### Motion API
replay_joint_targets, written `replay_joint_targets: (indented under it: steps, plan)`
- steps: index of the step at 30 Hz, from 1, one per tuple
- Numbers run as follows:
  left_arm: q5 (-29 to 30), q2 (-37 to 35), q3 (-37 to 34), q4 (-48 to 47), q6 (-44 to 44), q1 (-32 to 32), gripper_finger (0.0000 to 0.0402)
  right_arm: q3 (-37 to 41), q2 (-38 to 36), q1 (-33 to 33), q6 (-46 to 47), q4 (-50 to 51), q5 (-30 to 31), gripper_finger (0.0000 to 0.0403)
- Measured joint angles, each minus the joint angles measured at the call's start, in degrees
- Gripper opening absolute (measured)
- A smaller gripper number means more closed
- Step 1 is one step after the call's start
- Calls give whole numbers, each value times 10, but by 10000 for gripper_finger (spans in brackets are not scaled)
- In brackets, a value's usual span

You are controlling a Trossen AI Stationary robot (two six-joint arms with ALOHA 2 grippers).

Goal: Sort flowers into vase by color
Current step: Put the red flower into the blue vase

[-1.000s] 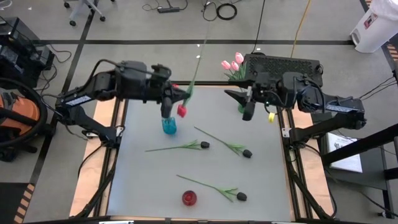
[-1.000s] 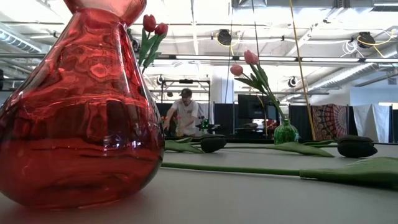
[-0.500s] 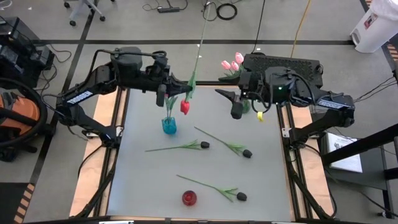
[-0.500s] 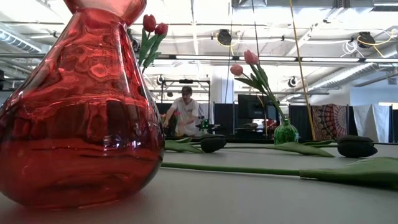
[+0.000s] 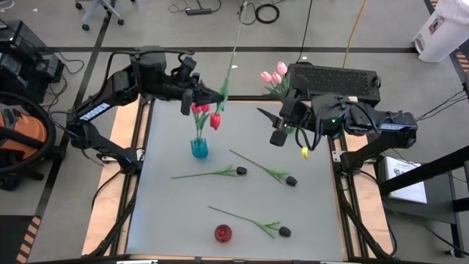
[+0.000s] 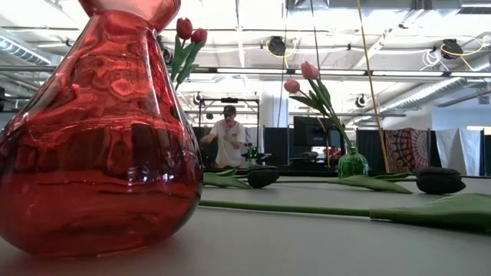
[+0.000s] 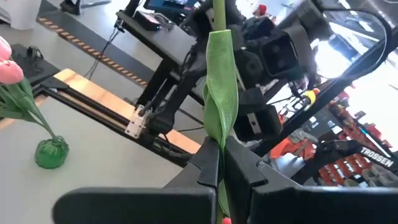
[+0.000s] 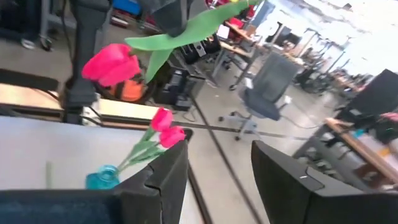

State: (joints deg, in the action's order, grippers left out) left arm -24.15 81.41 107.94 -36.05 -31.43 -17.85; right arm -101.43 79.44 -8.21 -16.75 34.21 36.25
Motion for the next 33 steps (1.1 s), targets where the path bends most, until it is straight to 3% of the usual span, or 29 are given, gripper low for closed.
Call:
replay_joint_targets:
  steps: [9, 16, 33]
  plan:
    - [-99, 33, 0, 1, -28, -32, 11, 0, 0, -51, -71, -2, 129, 169]
    - [-181, 95, -1, 16, -66, -28, 11, 0, 5, -75, -118, -1, 187, 169]
    - [-360, 147, 0, 32, -167, -47, 11, 0, 65, -88, -161, 24, 193, 169]
